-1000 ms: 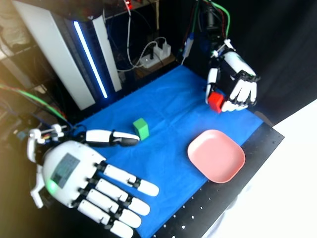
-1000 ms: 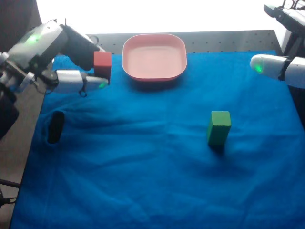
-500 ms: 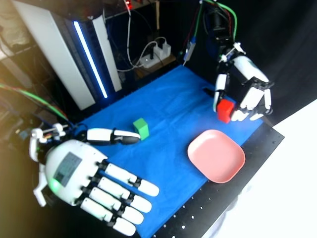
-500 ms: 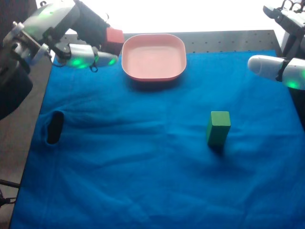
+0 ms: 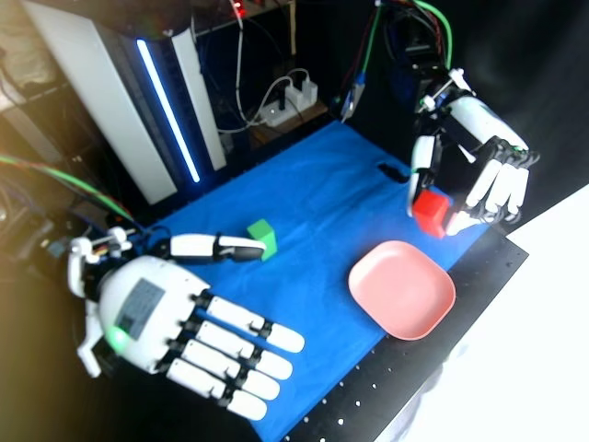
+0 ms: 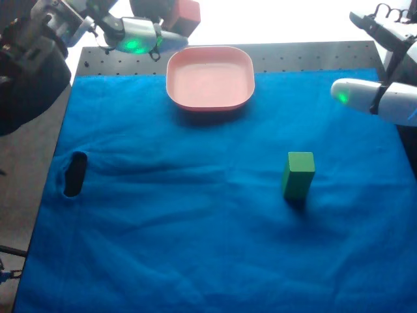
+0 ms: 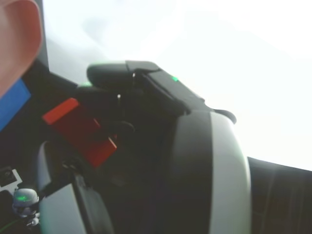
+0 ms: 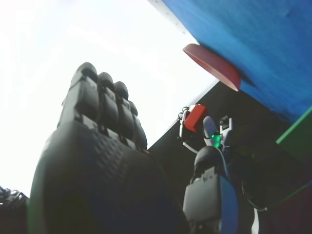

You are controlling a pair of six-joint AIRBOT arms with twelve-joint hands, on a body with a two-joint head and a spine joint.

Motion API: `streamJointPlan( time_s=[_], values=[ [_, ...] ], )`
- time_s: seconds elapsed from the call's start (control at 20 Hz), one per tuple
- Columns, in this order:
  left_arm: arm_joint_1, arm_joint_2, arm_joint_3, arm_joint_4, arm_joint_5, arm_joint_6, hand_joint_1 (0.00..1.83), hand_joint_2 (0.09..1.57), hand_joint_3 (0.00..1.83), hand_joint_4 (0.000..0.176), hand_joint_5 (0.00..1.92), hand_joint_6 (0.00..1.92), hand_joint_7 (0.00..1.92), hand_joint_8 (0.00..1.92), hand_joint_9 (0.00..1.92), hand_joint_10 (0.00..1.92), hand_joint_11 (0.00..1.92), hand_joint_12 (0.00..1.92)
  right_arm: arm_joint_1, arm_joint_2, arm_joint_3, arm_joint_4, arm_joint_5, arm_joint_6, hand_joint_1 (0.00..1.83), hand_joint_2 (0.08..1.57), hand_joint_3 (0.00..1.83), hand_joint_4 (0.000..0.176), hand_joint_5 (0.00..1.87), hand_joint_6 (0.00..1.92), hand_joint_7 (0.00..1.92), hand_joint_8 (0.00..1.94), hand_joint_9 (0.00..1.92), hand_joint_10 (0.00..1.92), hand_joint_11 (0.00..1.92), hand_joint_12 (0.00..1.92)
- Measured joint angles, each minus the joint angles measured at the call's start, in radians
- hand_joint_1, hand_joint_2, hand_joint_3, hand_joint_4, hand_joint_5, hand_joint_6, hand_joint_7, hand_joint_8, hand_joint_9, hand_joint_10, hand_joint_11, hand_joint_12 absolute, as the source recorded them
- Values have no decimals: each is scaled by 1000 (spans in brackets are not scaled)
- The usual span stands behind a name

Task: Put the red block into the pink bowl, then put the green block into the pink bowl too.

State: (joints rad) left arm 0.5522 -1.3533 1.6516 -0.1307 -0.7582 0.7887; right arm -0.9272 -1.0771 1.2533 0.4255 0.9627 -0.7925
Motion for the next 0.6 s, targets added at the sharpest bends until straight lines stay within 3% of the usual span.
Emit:
streamJointPlan(
  time_s=[0.05,0.1,0.15,0.2,0.25,0.3,0.35,0.4,0.45,0.5,0.55,0.6],
  values=[
    [-8,-10,15,2,1,-4,1223,966,0,0,1474,39,1066,1172,1117,1565,1052,1767,0,-2,0,-2,2,6,243,999,0,73,78,7,172,9,150,17,80,65],
    [-13,-21,30,4,0,-12,1219,965,0,0,1474,43,1093,981,1080,1335,915,1682,0,-8,4,-10,2,9,235,994,0,84,76,5,171,7,141,11,80,71],
    [-18,-31,47,9,-5,-35,1216,967,0,0,1470,47,1115,930,1059,1310,853,1721,0,-14,6,-16,1,12,220,990,5,80,81,2,174,3,154,5,15,287],
    [-21,-40,61,15,-6,-50,1212,967,0,0,1469,54,1090,1050,1023,1464,853,1834,0,-19,6,-25,-1,16,203,995,3,79,82,1,175,1,173,6,2,384],
    [-25,-42,62,16,-3,-50,1201,963,0,0,1475,52,995,1520,998,1830,973,1904,1,-23,6,-29,-2,18,187,993,1,89,80,0,175,0,186,6,0,427],
    [-29,-48,72,27,-2,-52,1191,961,0,0,1479,49,990,1708,1062,1903,1069,1918,5,-26,6,-31,-4,21,187,998,1,96,72,0,145,1,174,3,0,389],
    [-35,-54,80,29,4,-52,1193,961,0,0,1482,46,1023,1587,1059,1908,1056,1920,10,-27,7,-31,-6,29,168,998,1,94,65,0,138,1,179,5,0,387],
    [-37,-60,90,39,2,-53,1193,961,0,0,1482,46,1023,1587,1059,1908,1056,1920,17,-28,11,-40,-9,31,168,998,1,94,65,0,138,1,179,5,0,387],
    [-37,-68,100,38,2,-53,1181,957,0,0,1490,33,1008,1846,1139,1920,1188,1921,28,-29,14,-49,-2,34,172,999,1,76,84,4,172,7,195,6,0,433],
    [-37,-72,108,43,6,-56,1193,959,0,0,1488,28,1016,1688,1114,1921,1148,1921,37,-30,18,-56,-2,35,142,974,0,85,82,1,205,9,196,4,0,474],
    [-39,-74,111,45,11,-59,1196,960,0,0,1488,25,1027,1874,1190,1921,1255,1921,47,-31,19,-60,-2,36,142,963,0,100,78,0,216,5,184,3,0,447],
    [-40,-80,122,48,10,-64,1211,964,0,0,1482,22,1008,1669,1113,1921,1170,1921,57,-37,25,-72,1,38,130,952,0,100,79,1,217,2,203,7,0,466]
  ],
)
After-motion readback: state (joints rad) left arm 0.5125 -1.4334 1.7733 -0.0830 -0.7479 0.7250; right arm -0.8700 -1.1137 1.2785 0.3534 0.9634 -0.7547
